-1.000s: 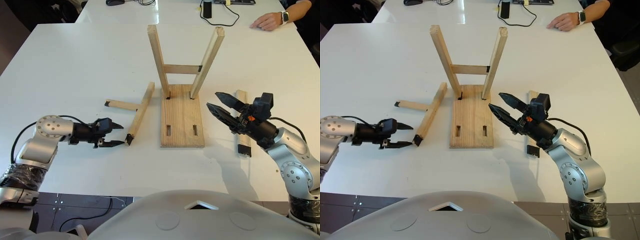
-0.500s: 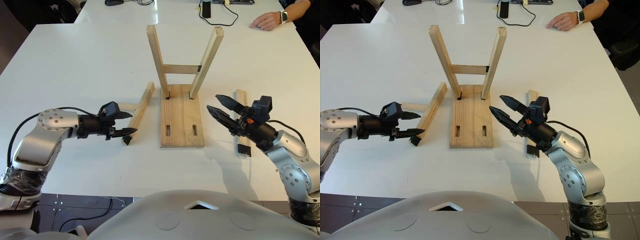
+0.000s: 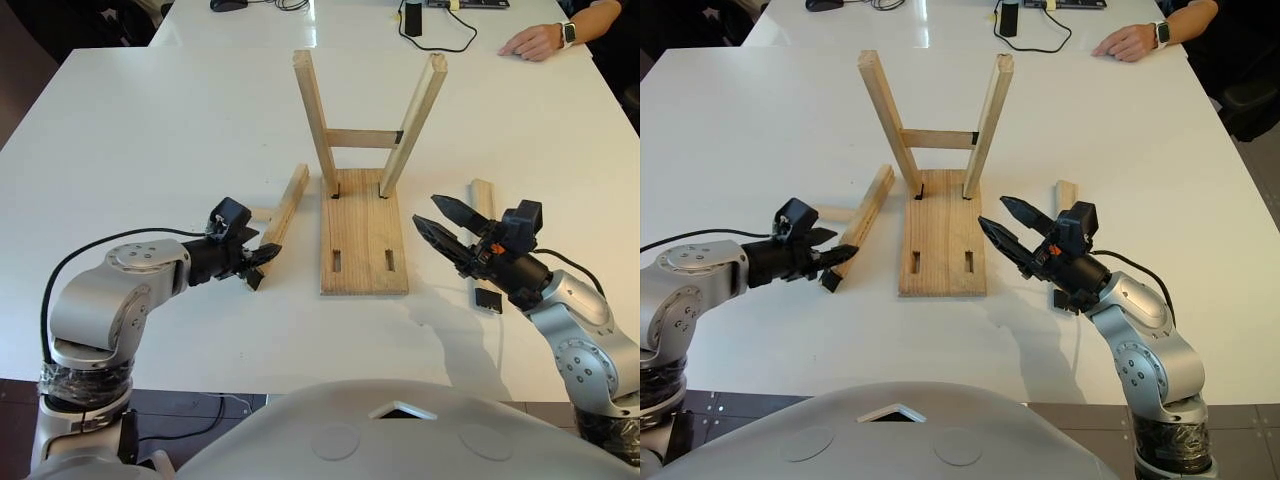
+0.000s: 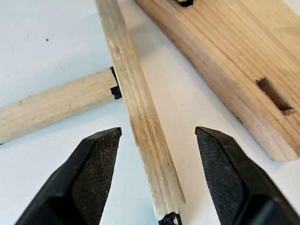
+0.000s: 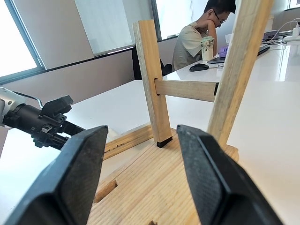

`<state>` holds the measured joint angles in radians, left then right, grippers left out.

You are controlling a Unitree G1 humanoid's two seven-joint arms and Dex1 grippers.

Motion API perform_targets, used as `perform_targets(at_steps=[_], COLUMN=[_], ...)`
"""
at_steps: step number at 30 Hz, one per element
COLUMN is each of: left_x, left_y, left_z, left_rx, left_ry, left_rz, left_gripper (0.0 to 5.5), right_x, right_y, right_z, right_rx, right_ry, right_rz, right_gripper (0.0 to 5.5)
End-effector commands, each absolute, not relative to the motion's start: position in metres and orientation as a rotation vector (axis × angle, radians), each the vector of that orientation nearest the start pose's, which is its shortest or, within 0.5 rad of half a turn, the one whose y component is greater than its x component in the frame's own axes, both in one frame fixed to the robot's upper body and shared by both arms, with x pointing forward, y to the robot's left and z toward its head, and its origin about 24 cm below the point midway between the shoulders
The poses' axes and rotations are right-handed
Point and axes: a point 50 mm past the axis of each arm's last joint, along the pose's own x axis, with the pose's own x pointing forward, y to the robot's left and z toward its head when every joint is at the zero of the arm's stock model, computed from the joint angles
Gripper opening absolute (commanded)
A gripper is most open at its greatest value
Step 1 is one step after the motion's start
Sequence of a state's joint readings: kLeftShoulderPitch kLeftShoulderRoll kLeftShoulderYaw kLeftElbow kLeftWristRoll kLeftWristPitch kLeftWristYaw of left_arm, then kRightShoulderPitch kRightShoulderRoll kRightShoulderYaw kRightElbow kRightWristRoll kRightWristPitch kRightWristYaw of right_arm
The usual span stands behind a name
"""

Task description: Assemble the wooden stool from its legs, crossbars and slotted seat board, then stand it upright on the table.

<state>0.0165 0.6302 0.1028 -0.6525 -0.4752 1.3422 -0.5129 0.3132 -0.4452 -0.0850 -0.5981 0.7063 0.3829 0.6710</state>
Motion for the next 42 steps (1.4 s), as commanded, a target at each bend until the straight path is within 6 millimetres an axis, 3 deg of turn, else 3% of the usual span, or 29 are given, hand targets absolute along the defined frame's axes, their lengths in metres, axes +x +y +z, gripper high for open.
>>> perform_targets(at_steps=[1,13,17,25,28,31,34,37,39,42], left_x=[0.187,0.196,0.207,0.255,0.272,0.284,0.284,0.276,0.267,0.254], left_y=[0.2,0.211,0.217,0.244,0.241,0.211,0.195,0.183,0.171,0.154], left_z=[0.08,0.065,0.067,0.094,0.116,0.166,0.208,0.251,0.268,0.272], left_rx=[0.098,0.137,0.16,0.247,0.25,0.183,0.128,0.152,0.189,0.276], left_ry=[0.846,0.82,0.769,0.548,0.381,0.03,-0.243,-0.542,-0.669,-0.761], left_rz=[-0.54,-0.507,-0.466,-0.244,-0.189,-0.336,-0.406,-0.448,-0.507,-0.619], left_gripper=[2.94,1.24,1.09,1.08,1.08,1.08,1.08,1.08,1.08,1.08], right_x=[0.174,0.176,0.178,0.185,0.191,0.196,0.197,0.199,0.206,0.211], right_y=[-0.172,-0.172,-0.173,-0.18,-0.185,-0.187,-0.181,-0.172,-0.17,-0.168], right_z=[0.107,0.107,0.108,0.116,0.129,0.159,0.182,0.204,0.217,0.231], right_rx=[0.221,0.22,0.218,0.208,0.208,0.263,0.315,0.373,0.374,0.391], right_ry=[0.036,0.03,0.02,-0.019,-0.08,-0.201,-0.273,-0.327,-0.348,-0.373], right_rz=[0.846,0.845,0.844,0.823,0.799,0.816,0.905,0.996,0.985,1.013], right_gripper=[2.68,2.68,2.68,2.68,2.68,2.68,2.68,3.17,3.44,3.58])
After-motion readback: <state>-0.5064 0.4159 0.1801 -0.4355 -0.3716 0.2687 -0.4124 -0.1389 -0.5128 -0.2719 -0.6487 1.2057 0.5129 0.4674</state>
